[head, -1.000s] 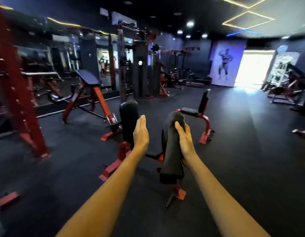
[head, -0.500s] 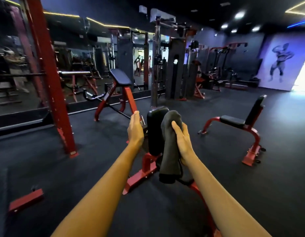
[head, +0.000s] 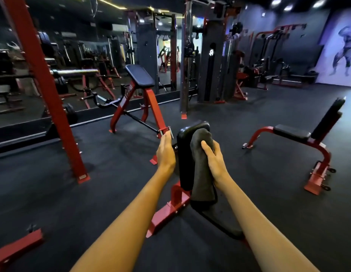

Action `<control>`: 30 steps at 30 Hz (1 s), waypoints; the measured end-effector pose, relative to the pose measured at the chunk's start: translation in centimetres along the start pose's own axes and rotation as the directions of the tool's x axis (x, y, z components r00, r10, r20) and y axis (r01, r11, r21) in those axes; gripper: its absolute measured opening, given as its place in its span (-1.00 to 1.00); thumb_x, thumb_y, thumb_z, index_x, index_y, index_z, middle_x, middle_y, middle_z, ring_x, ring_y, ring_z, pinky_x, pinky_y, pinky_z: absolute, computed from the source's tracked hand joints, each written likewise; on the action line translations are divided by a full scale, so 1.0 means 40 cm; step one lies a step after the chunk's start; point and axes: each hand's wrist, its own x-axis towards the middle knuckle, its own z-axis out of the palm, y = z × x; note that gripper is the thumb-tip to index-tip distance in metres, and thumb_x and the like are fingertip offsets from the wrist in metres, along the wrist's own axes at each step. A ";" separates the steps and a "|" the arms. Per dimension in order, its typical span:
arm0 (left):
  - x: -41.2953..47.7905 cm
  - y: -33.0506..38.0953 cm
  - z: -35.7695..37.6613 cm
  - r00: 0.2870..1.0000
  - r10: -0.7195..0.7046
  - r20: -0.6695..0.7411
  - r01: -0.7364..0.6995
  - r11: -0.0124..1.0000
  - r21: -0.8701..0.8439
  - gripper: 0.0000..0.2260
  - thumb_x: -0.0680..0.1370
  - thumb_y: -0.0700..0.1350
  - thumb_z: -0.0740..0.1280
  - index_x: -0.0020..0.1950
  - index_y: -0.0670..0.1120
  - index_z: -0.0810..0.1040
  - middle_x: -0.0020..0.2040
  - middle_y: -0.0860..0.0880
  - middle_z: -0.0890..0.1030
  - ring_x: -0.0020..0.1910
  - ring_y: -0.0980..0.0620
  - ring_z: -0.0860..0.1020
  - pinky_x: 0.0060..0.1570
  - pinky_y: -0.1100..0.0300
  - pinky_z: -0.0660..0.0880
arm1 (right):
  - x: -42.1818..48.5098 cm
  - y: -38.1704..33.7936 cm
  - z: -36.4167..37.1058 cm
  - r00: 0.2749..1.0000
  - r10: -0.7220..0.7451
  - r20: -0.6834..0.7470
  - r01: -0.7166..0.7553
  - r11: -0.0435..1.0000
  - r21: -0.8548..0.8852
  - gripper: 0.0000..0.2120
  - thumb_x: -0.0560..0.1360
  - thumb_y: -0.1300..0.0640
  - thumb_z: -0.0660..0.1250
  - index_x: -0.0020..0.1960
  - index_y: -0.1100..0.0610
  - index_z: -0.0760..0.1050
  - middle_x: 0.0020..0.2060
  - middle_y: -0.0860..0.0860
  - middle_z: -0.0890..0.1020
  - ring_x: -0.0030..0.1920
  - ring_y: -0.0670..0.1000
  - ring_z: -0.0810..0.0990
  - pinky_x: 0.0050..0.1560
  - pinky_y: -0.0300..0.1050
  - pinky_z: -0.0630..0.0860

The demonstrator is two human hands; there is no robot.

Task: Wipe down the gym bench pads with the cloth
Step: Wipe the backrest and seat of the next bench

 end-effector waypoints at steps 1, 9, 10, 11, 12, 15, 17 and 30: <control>0.061 -0.011 0.018 1.000 -0.011 -0.003 0.011 1.000 0.001 -0.61 0.66 0.06 0.04 0.41 -0.04 0.40 0.34 -0.04 0.45 0.35 0.02 0.36 0.39 0.05 0.24 | 0.063 0.016 0.000 1.000 0.013 -0.013 -0.014 1.000 -0.009 -0.75 0.58 -0.01 0.26 0.25 -0.04 0.39 0.15 -0.02 0.56 0.18 -0.02 0.56 0.29 -0.01 0.47; 0.362 -0.124 0.099 0.999 -0.018 0.049 0.015 0.998 0.058 -0.63 0.67 -0.01 0.02 0.41 -0.09 0.40 0.38 -0.03 0.42 0.37 0.07 0.35 0.40 0.13 0.23 | 0.372 0.134 -0.016 0.989 0.085 -0.121 -0.092 0.994 -0.057 -0.70 0.58 -0.05 0.26 0.29 -0.04 0.37 0.17 0.02 0.57 0.17 -0.03 0.56 0.23 -0.05 0.50; 0.387 -0.143 0.103 0.998 -0.017 0.060 0.012 0.997 0.070 -0.63 0.67 -0.02 0.03 0.40 -0.10 0.40 0.37 -0.02 0.43 0.36 0.08 0.36 0.37 0.19 0.24 | 0.395 0.149 -0.015 0.988 0.092 -0.121 -0.101 0.992 -0.070 -0.69 0.58 -0.06 0.26 0.29 -0.05 0.37 0.18 0.01 0.56 0.18 -0.04 0.56 0.26 -0.03 0.49; 0.424 -0.165 0.112 0.997 -0.017 0.074 0.011 0.997 0.080 -0.64 0.67 -0.02 0.03 0.40 -0.10 0.40 0.34 0.01 0.45 0.35 0.10 0.37 0.33 0.25 0.24 | 0.430 0.169 -0.014 0.987 0.101 -0.125 -0.113 0.990 -0.086 -0.69 0.58 -0.06 0.26 0.30 -0.06 0.37 0.19 0.00 0.56 0.19 -0.05 0.55 0.28 -0.01 0.47; 0.447 -0.182 0.119 0.996 -0.020 0.083 0.013 0.996 0.083 -0.64 0.67 -0.02 0.03 0.39 -0.09 0.42 0.30 0.04 0.46 0.33 0.12 0.38 0.28 0.30 0.25 | 0.452 0.183 -0.012 0.987 0.104 -0.123 -0.118 0.987 -0.109 -0.68 0.58 -0.06 0.26 0.31 -0.07 0.36 0.19 -0.02 0.55 0.20 -0.05 0.54 0.30 0.01 0.46; 0.538 -0.242 0.147 0.994 -0.029 0.102 0.019 0.995 0.097 -0.64 0.67 -0.03 0.03 0.39 -0.10 0.42 0.30 0.05 0.46 0.31 0.15 0.37 0.25 0.37 0.22 | 0.536 0.228 -0.005 0.987 0.050 -0.153 -0.083 0.973 -0.215 -0.61 0.56 -0.08 0.29 0.36 -0.08 0.35 0.23 -0.05 0.52 0.25 -0.07 0.50 0.34 0.02 0.42; 0.610 -0.290 0.167 0.991 -0.008 0.136 -0.013 0.988 0.156 -0.64 0.68 -0.06 0.03 0.41 -0.13 0.40 0.36 0.01 0.43 0.34 0.15 0.33 0.23 0.53 0.14 | 0.601 0.259 0.007 0.983 -0.045 -0.175 -0.019 0.938 -0.347 -0.56 0.55 -0.09 0.30 0.40 -0.11 0.33 0.28 -0.05 0.46 0.28 -0.08 0.45 0.35 -0.04 0.38; 0.877 -0.535 0.240 0.974 0.000 0.226 -0.069 0.952 0.298 -0.52 0.57 0.06 0.04 0.41 -0.12 0.38 0.40 -0.03 0.41 0.39 0.12 0.33 0.41 0.17 0.23 | 0.942 0.452 0.131 0.948 -0.283 -0.147 -0.038 0.359 -0.933 -0.44 0.44 -0.28 0.09 0.29 -0.03 0.53 0.44 -0.01 0.37 0.44 0.30 0.22 0.30 0.45 0.21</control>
